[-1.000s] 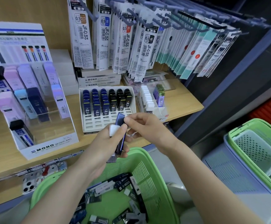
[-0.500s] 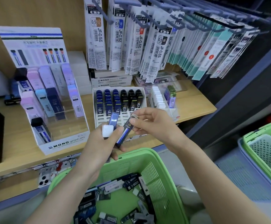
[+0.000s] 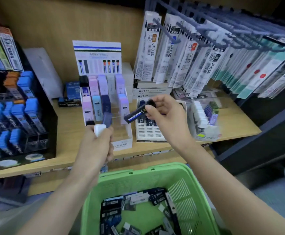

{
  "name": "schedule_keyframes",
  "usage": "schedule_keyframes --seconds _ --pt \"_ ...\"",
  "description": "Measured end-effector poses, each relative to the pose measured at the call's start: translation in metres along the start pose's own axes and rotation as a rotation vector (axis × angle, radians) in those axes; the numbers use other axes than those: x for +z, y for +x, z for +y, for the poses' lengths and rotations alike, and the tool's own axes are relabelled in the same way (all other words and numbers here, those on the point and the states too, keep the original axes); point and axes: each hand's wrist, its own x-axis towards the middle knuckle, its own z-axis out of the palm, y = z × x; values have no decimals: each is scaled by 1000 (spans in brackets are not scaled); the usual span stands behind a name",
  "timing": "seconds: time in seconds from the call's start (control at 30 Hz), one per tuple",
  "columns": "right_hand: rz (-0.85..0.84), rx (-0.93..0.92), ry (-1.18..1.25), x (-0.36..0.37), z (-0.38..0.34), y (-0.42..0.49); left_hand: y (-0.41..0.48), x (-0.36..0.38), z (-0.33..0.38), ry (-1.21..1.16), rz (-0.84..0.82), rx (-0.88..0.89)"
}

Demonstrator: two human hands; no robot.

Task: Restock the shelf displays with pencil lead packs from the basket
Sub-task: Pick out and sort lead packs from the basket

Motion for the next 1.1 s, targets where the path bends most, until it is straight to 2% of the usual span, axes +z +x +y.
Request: schedule_keyframes --seconds 0.17,0.3,0.4,0.63,0.87,1.1 --pt "-185 -114 -195 43 -15 14 4 -24 10 -99 101 37" --pt "-360 -148 -365 68 -13 14 6 -45 13 -124 122 12" --pt "-425 -190 -465 82 -6 11 4 -57 16 -166 128 -1" --pt "-383 -207 -566 94 5 11 3 -71 18 -211 110 -5" --pt "-467 -252 -650 93 9 8 6 -75 16 -251 101 -53" --pt "-343 -368 -789 102 11 0 3 -76 18 -245 89 -92"
